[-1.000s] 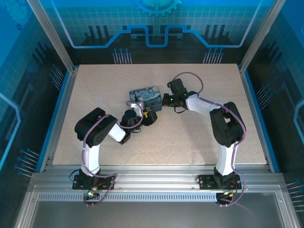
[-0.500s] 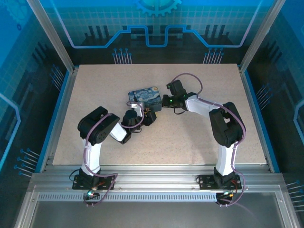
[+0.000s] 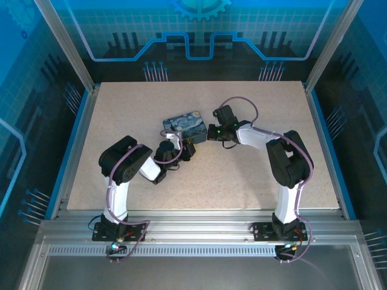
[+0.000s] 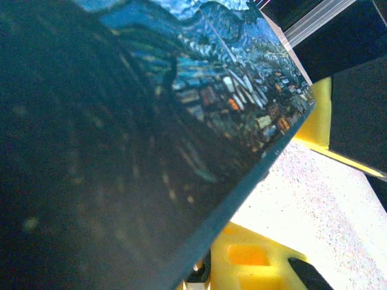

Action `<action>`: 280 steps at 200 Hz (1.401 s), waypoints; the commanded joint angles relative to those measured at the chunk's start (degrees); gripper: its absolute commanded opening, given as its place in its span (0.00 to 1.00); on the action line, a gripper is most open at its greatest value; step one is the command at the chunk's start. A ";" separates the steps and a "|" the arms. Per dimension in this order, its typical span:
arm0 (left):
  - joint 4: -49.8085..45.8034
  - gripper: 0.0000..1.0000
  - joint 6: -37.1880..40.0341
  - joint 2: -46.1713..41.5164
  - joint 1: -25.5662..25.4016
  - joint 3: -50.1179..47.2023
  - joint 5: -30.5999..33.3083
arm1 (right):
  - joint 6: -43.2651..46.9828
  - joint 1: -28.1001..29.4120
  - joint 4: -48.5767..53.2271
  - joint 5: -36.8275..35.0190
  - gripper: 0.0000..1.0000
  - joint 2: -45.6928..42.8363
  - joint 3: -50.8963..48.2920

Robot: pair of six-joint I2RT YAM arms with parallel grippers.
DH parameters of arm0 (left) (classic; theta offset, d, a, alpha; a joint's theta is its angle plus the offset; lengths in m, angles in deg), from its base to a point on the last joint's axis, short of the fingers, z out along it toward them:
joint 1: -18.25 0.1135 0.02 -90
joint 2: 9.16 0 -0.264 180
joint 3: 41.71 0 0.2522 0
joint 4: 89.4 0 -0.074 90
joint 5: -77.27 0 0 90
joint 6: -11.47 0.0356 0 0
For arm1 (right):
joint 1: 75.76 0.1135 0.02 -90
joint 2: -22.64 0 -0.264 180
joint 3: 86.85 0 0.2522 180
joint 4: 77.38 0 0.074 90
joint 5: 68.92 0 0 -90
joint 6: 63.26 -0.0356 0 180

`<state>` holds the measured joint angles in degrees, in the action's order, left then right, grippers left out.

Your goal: Unlock the padlock with the key

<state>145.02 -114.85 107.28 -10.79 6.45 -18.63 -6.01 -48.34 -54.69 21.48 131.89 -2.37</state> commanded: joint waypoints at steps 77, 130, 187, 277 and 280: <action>-18.32 0.00 -1.15 -9.86 0.77 -0.41 -5.47 | 0.50 -1.30 -4.19 0.95 0.00 -12.60 -10.66; -27.98 0.00 -3.28 -12.72 0.47 3.37 -9.25 | -1.62 -2.76 -9.29 4.71 0.00 -23.16 -22.10; -33.14 0.00 -5.46 -14.49 0.33 7.38 -11.97 | -5.82 -3.51 -16.42 10.86 0.00 -34.02 -33.07; -32.68 0.00 -11.21 -12.47 0.03 10.89 -14.90 | -12.12 -0.87 -26.44 10.15 0.00 -38.90 -42.39; -32.63 0.00 -11.46 -12.40 0.03 10.91 -14.98 | -12.34 -0.63 -26.86 10.08 0.00 -38.62 -42.55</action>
<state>110.94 -123.52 94.93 -10.41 15.41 -31.04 -15.52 -50.61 -75.08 31.62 92.68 -43.39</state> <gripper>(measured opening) 0.121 0.061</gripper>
